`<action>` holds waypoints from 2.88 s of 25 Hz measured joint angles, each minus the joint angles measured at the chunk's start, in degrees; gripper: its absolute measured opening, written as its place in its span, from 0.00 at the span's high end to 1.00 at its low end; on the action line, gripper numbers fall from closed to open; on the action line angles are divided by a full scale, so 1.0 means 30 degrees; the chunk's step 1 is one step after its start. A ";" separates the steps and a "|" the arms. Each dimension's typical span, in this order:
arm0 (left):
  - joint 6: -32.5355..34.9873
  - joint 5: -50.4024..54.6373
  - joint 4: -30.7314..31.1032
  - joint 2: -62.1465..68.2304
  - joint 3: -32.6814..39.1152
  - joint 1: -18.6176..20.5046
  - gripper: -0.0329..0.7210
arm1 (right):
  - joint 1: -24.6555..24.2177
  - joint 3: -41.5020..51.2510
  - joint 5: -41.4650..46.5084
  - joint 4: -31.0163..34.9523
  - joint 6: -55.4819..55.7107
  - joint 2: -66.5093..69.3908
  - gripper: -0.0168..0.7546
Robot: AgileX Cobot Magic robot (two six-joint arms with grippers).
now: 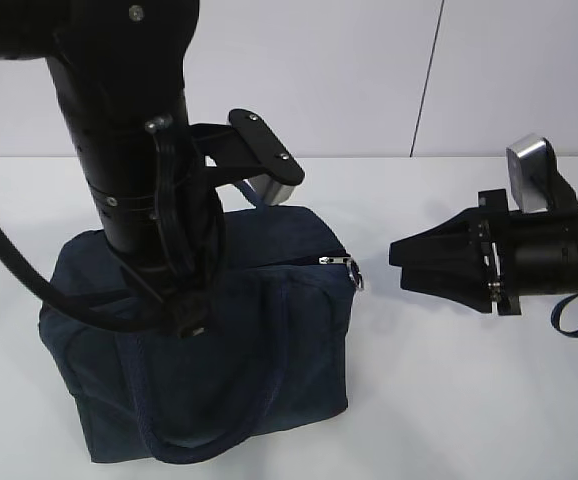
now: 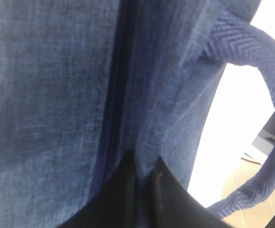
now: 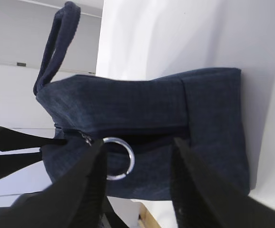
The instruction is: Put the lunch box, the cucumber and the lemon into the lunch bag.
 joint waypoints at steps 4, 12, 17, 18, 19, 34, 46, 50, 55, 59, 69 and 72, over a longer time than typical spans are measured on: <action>0.0000 0.0000 0.0000 0.0000 0.0000 0.0000 0.94 | 0.0000 0.1368 -0.0069 0.0762 -0.0871 0.0000 0.57; 0.0000 0.0000 0.0000 0.0000 0.0000 0.0000 0.95 | 0.0870 0.1755 -0.0160 0.2271 -0.2052 0.0000 0.57; 0.0000 0.0000 0.0000 0.0000 0.0000 0.0000 0.95 | 0.1239 0.1755 -0.0160 0.3536 -0.2750 0.0000 0.57; 0.0000 0.0000 0.0000 0.0000 0.0000 0.0000 0.95 | 0.1275 0.1755 -0.0160 0.3653 -0.2762 0.0000 0.57; 0.0000 0.0000 0.0000 0.0000 0.0000 0.0000 0.95 | 0.1274 0.1755 -0.0204 0.3736 -0.2794 0.0000 0.57; 0.0000 0.0000 0.0000 0.0000 0.0000 0.0000 0.95 | 0.2170 0.1962 -0.0284 0.4137 -0.3306 0.0351 0.57; 0.0000 0.0000 0.0000 0.0018 0.0000 0.0000 0.95 | 0.2194 0.1962 -0.0284 0.4137 -0.3503 0.0421 0.57; 0.0000 0.0000 0.0000 0.0018 0.0000 0.0000 0.95 | 0.2194 0.1962 -0.0309 0.4137 -0.3538 0.0421 0.57; 0.0000 0.0000 0.0000 0.0018 0.0000 0.0000 0.95 | 0.2194 0.1962 -0.0309 0.4064 -0.3503 0.0333 0.57; 0.0000 0.0000 0.0000 0.0018 0.0000 0.0000 0.95 | 0.2194 0.1962 -0.0309 0.3951 -0.3503 0.0204 0.57; 0.0000 0.0000 0.0000 0.0018 0.0000 0.0000 0.95 | 0.2194 0.1962 -0.0358 0.3827 -0.3503 -0.0254 0.57; 0.0000 0.0000 0.0000 0.0018 0.0000 0.0000 0.95 | 0.2194 0.1962 -0.0358 0.3827 -0.3503 -0.0708 0.57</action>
